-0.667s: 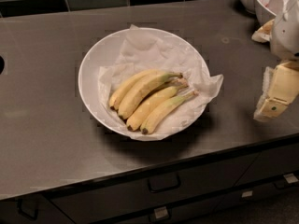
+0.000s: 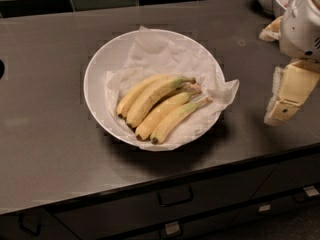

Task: Pick banana from white bowl

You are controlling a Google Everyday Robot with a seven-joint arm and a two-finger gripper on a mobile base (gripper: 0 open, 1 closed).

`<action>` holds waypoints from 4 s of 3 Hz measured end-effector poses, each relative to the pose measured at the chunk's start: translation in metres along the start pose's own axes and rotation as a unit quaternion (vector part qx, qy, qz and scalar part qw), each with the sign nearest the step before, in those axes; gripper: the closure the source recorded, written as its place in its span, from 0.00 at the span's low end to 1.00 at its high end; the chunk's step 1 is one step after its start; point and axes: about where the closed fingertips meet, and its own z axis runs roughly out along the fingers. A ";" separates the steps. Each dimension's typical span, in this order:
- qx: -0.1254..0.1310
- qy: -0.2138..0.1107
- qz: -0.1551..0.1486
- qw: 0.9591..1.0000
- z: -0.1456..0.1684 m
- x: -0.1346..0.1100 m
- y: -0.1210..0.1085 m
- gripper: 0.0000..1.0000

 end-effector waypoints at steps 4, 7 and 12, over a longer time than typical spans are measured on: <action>-0.057 -0.062 -0.086 0.993 0.046 -0.060 -0.024 0.00; -0.112 -0.087 -0.212 0.967 0.070 -0.147 -0.011 0.17; -0.171 -0.102 -0.275 0.941 0.103 -0.188 0.015 0.40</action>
Offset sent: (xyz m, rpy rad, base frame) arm 0.0493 0.0592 -0.0262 0.0954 0.0714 0.2309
